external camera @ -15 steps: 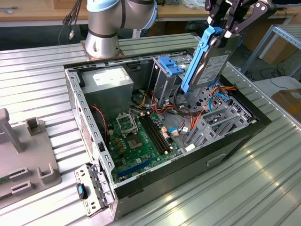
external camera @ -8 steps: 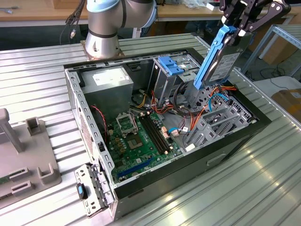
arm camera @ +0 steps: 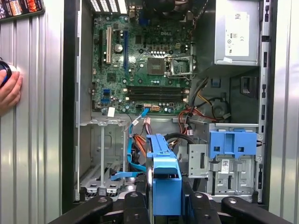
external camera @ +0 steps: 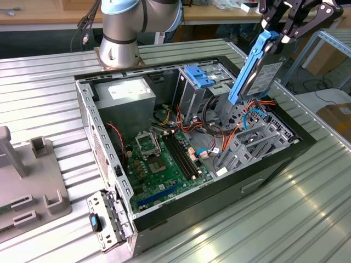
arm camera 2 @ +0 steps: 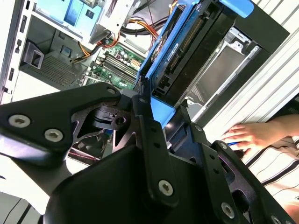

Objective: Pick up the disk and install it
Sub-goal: 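Pick up the disk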

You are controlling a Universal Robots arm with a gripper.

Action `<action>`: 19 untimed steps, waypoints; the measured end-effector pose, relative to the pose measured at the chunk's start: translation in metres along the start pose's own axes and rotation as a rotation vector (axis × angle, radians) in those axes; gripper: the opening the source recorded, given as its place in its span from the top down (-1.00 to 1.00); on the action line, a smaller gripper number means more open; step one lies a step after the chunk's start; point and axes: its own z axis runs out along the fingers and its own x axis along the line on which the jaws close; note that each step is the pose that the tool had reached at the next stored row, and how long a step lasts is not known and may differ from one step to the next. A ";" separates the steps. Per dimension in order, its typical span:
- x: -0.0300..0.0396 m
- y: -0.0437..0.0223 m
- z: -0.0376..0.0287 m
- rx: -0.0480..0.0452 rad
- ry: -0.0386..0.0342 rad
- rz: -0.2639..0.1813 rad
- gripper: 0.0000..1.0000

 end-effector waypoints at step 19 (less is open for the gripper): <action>0.0045 0.0397 -0.0002 0.0255 -0.0069 -0.001 0.26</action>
